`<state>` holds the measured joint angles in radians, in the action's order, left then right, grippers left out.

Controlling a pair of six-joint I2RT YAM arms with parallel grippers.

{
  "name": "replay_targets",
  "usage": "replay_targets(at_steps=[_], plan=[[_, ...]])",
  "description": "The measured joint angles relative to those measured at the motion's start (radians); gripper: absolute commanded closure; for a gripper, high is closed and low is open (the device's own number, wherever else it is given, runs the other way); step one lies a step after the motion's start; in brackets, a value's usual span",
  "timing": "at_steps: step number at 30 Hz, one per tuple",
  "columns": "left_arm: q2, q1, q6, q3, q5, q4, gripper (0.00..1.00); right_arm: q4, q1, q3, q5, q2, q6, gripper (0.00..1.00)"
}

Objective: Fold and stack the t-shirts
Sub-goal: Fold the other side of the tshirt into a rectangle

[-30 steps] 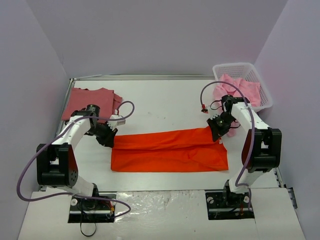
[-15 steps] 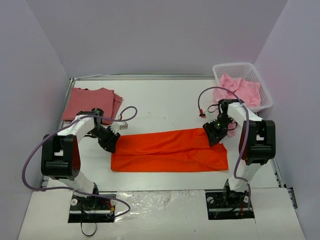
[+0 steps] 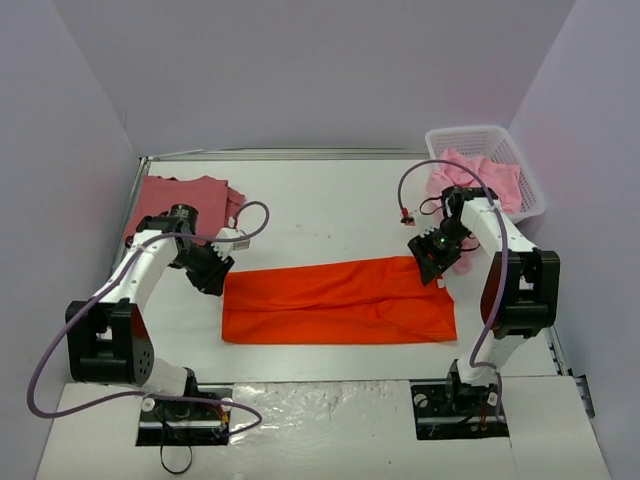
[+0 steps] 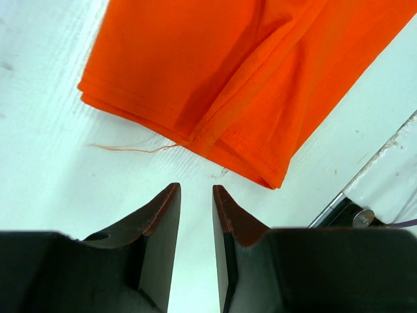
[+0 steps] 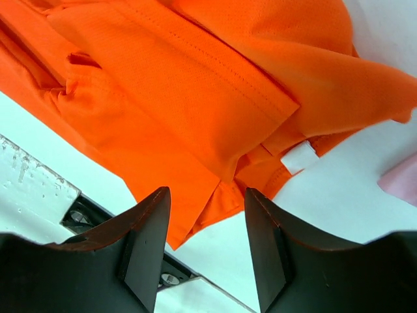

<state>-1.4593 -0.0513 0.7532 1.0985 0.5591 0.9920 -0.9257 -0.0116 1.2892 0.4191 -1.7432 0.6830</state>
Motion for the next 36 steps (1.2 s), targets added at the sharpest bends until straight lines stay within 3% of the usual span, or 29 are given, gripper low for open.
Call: replay_targets(at_steps=[9,26,30,32,33,36], plan=[[0.177,0.0,-0.16,0.034,0.045,-0.036,0.74,-0.02,0.006,0.064,0.039,-0.012,0.027,0.56],[0.21,0.0,-0.266,-0.026,0.08,-0.105,0.74,0.006,0.046,0.174,0.091,-0.261,0.051,0.58],[0.214,0.005,-0.269,-0.031,0.08,-0.108,0.74,0.01,0.05,0.174,0.109,-0.299,0.059,0.64],[0.214,0.007,-0.27,-0.031,0.08,-0.109,0.74,0.011,0.05,0.173,0.116,-0.31,0.064,0.74],[0.214,0.008,-0.271,-0.031,0.08,-0.111,0.74,0.011,0.05,0.173,0.118,-0.311,0.068,0.84],[0.214,0.008,-0.272,-0.031,0.08,-0.116,0.74,0.013,0.051,0.172,0.123,-0.311,0.074,0.94]])
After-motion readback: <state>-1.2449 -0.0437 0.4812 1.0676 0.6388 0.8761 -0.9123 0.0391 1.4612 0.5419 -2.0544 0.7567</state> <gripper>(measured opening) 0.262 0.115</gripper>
